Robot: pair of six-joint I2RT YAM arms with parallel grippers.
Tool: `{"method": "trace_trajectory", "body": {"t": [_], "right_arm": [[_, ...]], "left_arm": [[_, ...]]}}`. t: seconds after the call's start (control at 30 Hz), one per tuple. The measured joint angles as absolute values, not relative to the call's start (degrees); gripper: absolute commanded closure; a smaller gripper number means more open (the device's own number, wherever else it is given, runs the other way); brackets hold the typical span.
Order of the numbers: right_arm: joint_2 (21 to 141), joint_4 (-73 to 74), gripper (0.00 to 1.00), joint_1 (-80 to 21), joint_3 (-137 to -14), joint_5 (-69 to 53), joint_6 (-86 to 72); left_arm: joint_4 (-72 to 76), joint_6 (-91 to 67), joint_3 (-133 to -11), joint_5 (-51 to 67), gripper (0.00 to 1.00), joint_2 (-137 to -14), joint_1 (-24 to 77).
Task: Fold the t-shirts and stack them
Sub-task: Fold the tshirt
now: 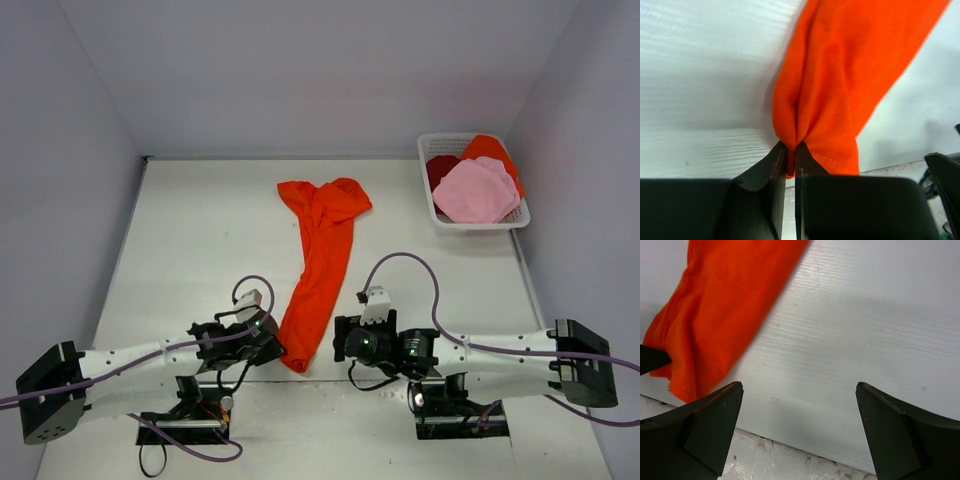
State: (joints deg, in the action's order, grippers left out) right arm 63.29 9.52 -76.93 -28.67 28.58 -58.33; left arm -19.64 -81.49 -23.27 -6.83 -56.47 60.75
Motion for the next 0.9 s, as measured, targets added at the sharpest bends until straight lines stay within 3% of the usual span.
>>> {"method": "trace_trajectory", "body": {"t": [0.57, 0.9], "right_arm": [[61.9, 12.5, 0.08, -76.9, -30.1, 31.5, -58.6], [54.2, 15.8, 0.09, -76.9, -30.2, 34.1, -59.2]], "left_arm": [[-13.5, -81.4, -31.4, -7.6, 1.00, -64.2, 60.8], [-13.2, -81.0, -35.2, -8.4, 1.00, -65.1, 60.0]]}}
